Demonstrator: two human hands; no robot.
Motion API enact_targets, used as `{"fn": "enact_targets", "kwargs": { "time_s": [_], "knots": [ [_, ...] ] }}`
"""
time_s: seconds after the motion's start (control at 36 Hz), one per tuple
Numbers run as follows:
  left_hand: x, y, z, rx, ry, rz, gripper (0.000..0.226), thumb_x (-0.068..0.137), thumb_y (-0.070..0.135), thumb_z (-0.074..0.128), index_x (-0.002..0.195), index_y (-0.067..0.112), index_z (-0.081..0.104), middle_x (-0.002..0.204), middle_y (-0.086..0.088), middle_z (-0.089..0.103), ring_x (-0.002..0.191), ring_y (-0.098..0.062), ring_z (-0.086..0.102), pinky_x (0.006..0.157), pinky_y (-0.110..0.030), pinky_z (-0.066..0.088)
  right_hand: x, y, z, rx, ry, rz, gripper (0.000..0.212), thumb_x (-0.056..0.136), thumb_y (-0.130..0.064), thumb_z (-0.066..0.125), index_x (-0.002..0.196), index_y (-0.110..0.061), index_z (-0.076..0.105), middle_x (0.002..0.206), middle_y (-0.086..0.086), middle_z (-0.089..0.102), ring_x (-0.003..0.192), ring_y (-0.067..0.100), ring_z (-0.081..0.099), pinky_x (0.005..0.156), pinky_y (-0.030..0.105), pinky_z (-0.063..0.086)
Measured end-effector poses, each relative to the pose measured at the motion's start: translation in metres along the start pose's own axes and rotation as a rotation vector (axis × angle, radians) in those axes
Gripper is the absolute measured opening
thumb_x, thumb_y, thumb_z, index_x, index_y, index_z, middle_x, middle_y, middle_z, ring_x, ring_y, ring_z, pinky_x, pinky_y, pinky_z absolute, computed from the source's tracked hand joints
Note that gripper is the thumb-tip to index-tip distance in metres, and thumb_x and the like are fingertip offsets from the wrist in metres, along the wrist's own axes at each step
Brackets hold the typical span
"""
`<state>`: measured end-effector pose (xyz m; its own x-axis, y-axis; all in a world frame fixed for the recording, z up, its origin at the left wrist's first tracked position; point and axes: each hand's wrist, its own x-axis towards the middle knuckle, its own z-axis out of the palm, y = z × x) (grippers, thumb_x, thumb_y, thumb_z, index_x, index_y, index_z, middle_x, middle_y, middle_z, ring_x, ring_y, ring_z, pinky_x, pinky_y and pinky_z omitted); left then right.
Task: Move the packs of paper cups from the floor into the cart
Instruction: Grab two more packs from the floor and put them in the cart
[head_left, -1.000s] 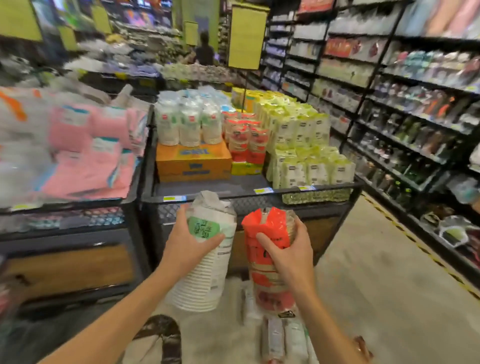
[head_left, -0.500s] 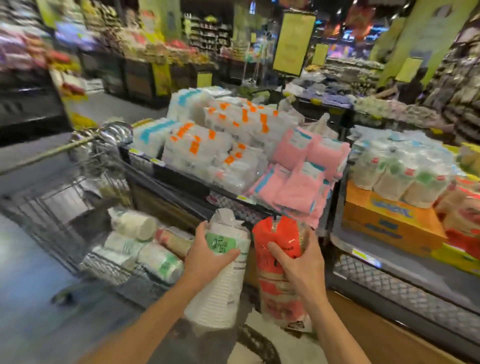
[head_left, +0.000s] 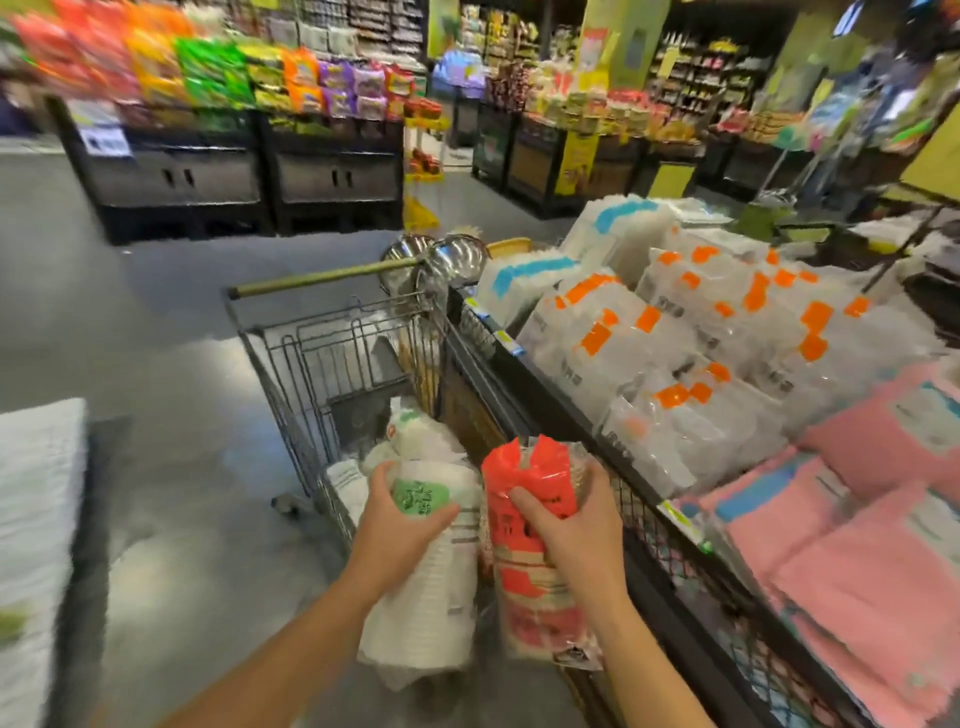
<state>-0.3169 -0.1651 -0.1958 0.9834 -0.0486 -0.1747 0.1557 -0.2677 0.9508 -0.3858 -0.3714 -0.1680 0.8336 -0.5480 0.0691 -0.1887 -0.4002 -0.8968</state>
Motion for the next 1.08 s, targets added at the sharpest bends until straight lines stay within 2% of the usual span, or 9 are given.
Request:
{"fn": "enact_targets", "kwargs": {
  "time_s": [0.06,0.17,0.36,0.5,0.61,0.78,0.86,0.97,1.08],
  "knots": [
    [0.018,0.001,0.008,-0.006,0.069,-0.034,0.106,0.069,0.041,0.089,0.151,0.026,0.024,0.135,0.002,0.049,0.113,-0.018,0.057,0.096,-0.035,0.05,0.028,0.006,0.007,0.003,-0.054,-0.004,0.107,0.055,-0.081,0.087,0.146,-0.043,0.047,0.136,-0.015,0.064,0.125,0.012,0.065,0.109,0.05,0.055],
    [0.048,-0.002,0.023,-0.034,0.195,-0.109,0.098,0.07,0.034,0.091,0.145,0.022,0.031,0.119,0.004,0.053,0.102,-0.016,0.059,0.083,-0.029,0.047,0.073,0.015,0.022,-0.012,-0.155,-0.004,0.104,0.055,-0.079,0.086,0.144,-0.043,0.046,0.137,-0.015,0.062,0.125,0.012,0.063,0.109,0.05,0.054],
    [0.092,-0.029,0.03,-0.116,0.337,-0.265,0.105,0.066,0.036,0.093,0.147,0.02,0.03,0.131,-0.001,0.05,0.114,-0.022,0.056,0.101,-0.043,0.049,0.133,0.023,0.064,-0.074,-0.266,0.048,0.107,0.057,-0.08,0.084,0.147,-0.036,0.047,0.135,-0.011,0.063,0.126,0.015,0.063,0.109,0.05,0.053],
    [0.138,-0.058,0.039,-0.114,0.348,-0.372,0.114,0.055,0.055,0.089,0.147,0.027,0.027,0.133,-0.001,0.055,0.113,-0.021,0.06,0.1,-0.045,0.051,0.165,0.038,0.107,-0.144,-0.315,0.122,0.1,0.065,-0.067,0.09,0.148,-0.03,0.048,0.135,-0.008,0.062,0.126,0.017,0.062,0.109,0.048,0.053],
    [0.176,-0.079,0.051,-0.107,0.304,-0.388,0.097,0.075,0.035,0.087,0.15,0.021,0.026,0.124,0.005,0.051,0.098,-0.009,0.056,0.078,-0.023,0.046,0.187,0.055,0.144,-0.205,-0.333,0.202,0.101,0.057,-0.075,0.086,0.142,-0.032,0.05,0.126,-0.01,0.063,0.118,0.015,0.065,0.102,0.047,0.057],
    [0.216,-0.122,0.06,-0.02,0.337,-0.523,0.105,0.069,0.039,0.089,0.151,0.019,0.028,0.134,-0.003,0.052,0.113,-0.02,0.056,0.1,-0.038,0.047,0.215,0.109,0.198,-0.312,-0.378,0.307,0.118,0.054,-0.085,0.082,0.152,-0.033,0.043,0.135,-0.01,0.062,0.125,0.015,0.065,0.103,0.047,0.059],
    [0.233,-0.152,0.066,0.031,0.358,-0.58,0.098,0.068,0.031,0.091,0.147,0.018,0.034,0.127,-0.006,0.06,0.096,-0.017,0.063,0.09,-0.037,0.052,0.223,0.122,0.219,-0.373,-0.385,0.359,0.114,0.06,-0.078,0.083,0.155,-0.031,0.041,0.139,-0.008,0.058,0.129,0.016,0.061,0.105,0.046,0.056],
    [0.249,-0.192,0.075,0.138,0.407,-0.714,0.101,0.07,0.044,0.087,0.15,0.021,0.031,0.141,-0.009,0.053,0.122,-0.034,0.056,0.102,-0.047,0.046,0.229,0.162,0.247,-0.477,-0.416,0.443,0.127,0.055,-0.085,0.077,0.159,-0.026,0.036,0.147,0.0,0.057,0.136,0.024,0.058,0.107,0.05,0.054],
    [0.258,-0.231,0.097,0.217,0.43,-0.747,0.105,0.075,0.047,0.083,0.153,0.017,0.02,0.15,-0.015,0.042,0.133,-0.04,0.045,0.106,-0.052,0.041,0.235,0.186,0.266,-0.563,-0.471,0.503,0.122,0.07,-0.073,0.084,0.165,-0.024,0.027,0.153,0.007,0.055,0.136,0.031,0.059,0.107,0.047,0.052]
  ]
}}
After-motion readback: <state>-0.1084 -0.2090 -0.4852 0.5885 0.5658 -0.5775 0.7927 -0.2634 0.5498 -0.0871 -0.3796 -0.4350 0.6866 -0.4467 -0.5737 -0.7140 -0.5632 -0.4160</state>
